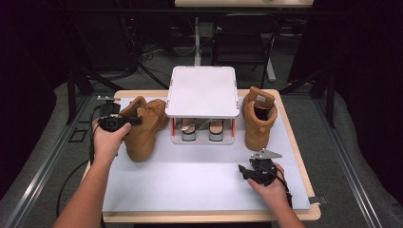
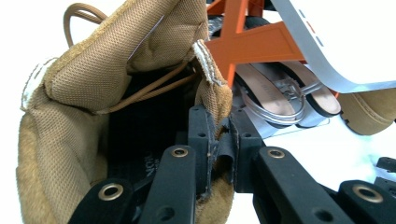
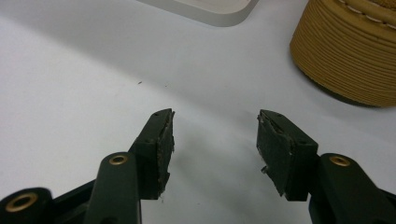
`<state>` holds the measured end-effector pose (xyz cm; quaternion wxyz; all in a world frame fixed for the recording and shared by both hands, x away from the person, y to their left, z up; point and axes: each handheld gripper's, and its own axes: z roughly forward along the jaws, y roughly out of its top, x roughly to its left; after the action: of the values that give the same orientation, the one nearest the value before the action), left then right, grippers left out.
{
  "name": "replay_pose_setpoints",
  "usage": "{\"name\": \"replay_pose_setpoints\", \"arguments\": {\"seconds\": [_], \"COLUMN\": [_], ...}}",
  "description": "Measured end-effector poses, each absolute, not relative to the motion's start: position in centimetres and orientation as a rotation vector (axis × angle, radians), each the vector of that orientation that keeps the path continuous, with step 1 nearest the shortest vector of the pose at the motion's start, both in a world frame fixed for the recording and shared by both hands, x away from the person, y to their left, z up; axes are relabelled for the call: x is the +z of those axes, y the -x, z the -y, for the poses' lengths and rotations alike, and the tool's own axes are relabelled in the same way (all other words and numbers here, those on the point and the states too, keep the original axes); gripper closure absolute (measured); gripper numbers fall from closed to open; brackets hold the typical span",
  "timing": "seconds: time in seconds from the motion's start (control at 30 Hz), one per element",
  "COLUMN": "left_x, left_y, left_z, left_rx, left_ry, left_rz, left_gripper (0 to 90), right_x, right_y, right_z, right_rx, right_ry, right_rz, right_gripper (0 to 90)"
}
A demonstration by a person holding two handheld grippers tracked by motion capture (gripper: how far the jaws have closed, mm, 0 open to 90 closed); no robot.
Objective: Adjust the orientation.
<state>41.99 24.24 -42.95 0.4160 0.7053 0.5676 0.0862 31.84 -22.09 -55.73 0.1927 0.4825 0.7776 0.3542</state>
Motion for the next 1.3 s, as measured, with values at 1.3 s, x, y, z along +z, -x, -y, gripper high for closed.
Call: {"name": "replay_pose_setpoints", "arguments": {"seconds": [1.3], "left_x": [-42.2], "left_y": [-41.9], "left_z": [-20.9], "left_rx": [0.161], "left_ry": [-2.124], "left_rz": [-1.363], "left_gripper": [59.5], "right_x": [-55.6], "right_y": [-31.8], "right_z": [22.3], "right_rx": [1.010], "right_ry": [-1.370], "right_rz": [-2.164], "right_gripper": [45.9]}}
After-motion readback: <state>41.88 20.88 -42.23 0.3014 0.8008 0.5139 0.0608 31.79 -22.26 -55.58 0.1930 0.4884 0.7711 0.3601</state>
